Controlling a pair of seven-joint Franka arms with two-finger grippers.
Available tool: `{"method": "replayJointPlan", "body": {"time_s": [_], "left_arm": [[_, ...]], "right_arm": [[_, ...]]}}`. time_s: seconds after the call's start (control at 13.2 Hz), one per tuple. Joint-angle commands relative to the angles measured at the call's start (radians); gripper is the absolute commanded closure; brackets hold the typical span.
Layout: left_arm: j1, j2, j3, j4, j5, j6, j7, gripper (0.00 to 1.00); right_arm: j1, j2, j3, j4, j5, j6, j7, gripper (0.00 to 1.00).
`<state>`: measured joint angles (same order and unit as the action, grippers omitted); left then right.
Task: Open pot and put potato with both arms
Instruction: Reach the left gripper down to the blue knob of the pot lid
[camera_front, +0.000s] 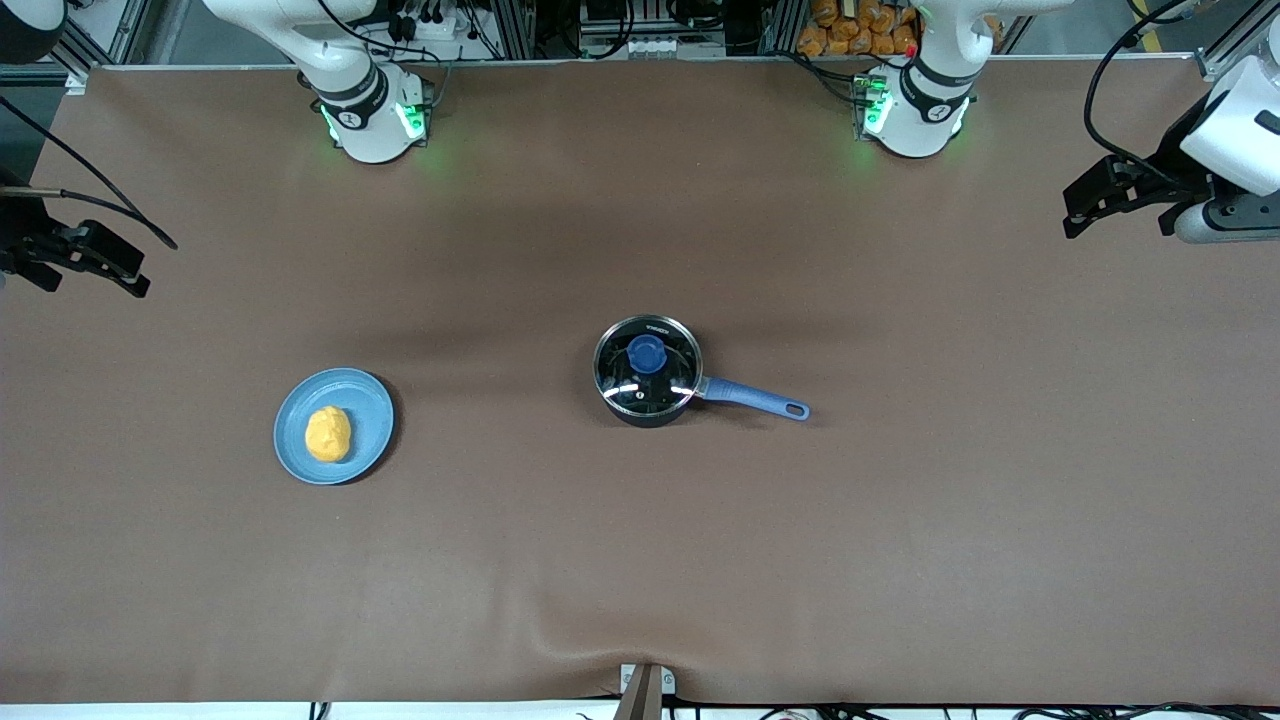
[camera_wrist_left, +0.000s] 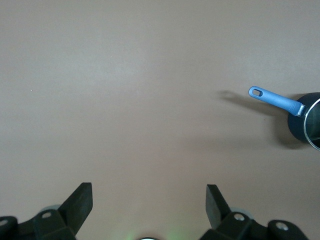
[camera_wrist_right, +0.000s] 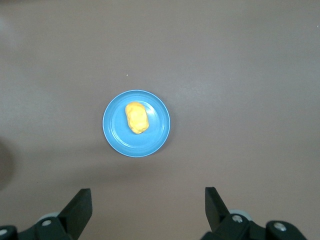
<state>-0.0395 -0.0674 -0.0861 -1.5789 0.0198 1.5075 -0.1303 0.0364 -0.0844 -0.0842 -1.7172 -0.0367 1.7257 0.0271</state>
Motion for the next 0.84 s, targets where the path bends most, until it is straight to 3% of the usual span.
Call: {"method": "replayJointPlan", "body": {"time_s": [0.0, 0.38, 0.76], "left_arm": [[0.009, -0.002, -0.014, 0.005, -0.012, 0.005, 0.002, 0.00], [-0.037, 0.084, -0.029, 0.068, -0.018, 0.007, 0.006, 0.00], [-0.236, 0.227, -0.057, 0.068, -0.023, 0.112, -0.216, 0.00]], "right_arm": [[-0.010, -0.040, 0.026, -0.038, -0.020, 0.024, 0.000, 0.00], [-0.004, -0.037, 0.026, -0.036, -0.020, 0.074, 0.001, 0.00], [0.002, -0.035, 0.026, -0.039, -0.020, 0.080, 0.002, 0.00]]}}
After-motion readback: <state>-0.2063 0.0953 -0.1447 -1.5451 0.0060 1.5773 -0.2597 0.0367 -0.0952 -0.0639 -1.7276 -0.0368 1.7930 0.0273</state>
